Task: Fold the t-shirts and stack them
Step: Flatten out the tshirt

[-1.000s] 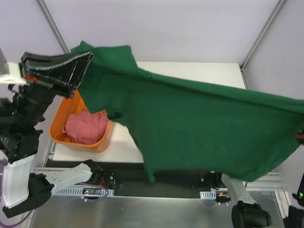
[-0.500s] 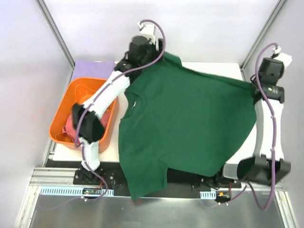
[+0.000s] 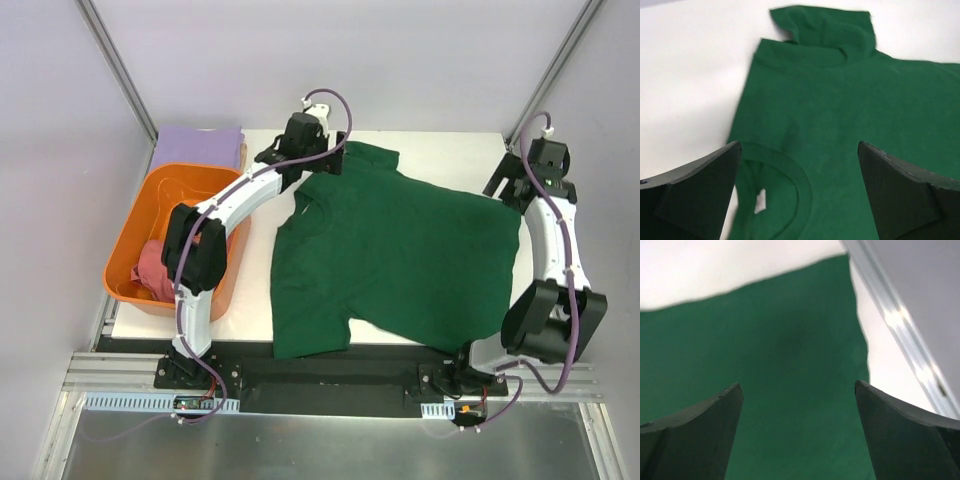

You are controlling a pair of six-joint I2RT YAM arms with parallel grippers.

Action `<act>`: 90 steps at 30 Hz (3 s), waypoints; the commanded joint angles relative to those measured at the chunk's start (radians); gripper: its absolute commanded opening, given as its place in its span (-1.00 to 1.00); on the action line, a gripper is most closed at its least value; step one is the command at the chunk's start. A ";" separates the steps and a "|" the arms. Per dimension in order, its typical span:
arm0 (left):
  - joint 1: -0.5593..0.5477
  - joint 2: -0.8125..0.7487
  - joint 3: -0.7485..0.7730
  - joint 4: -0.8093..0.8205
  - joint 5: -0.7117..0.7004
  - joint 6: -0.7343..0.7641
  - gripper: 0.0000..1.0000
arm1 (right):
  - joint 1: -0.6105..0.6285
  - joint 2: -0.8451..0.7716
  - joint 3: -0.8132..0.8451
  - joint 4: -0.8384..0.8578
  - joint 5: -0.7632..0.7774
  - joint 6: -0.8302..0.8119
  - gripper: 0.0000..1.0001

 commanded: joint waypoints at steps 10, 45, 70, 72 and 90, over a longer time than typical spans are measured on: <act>-0.029 -0.124 -0.371 0.034 0.219 -0.294 0.98 | 0.044 -0.203 -0.455 -0.040 -0.239 0.126 0.92; 0.115 0.137 -0.054 -0.136 0.119 -0.398 0.98 | 0.127 0.630 0.487 -0.292 -0.111 0.118 0.92; -0.166 -0.547 -1.040 0.323 0.190 -0.443 0.98 | -0.110 -0.576 -0.895 0.084 -0.090 0.313 0.83; -0.166 -0.532 -1.051 0.341 0.207 -0.446 0.98 | -0.113 -0.542 -0.912 0.128 -0.102 0.341 0.74; -0.158 -0.563 -1.092 0.380 0.111 -0.401 0.98 | -0.110 -0.449 -0.768 0.026 -0.154 0.275 -0.77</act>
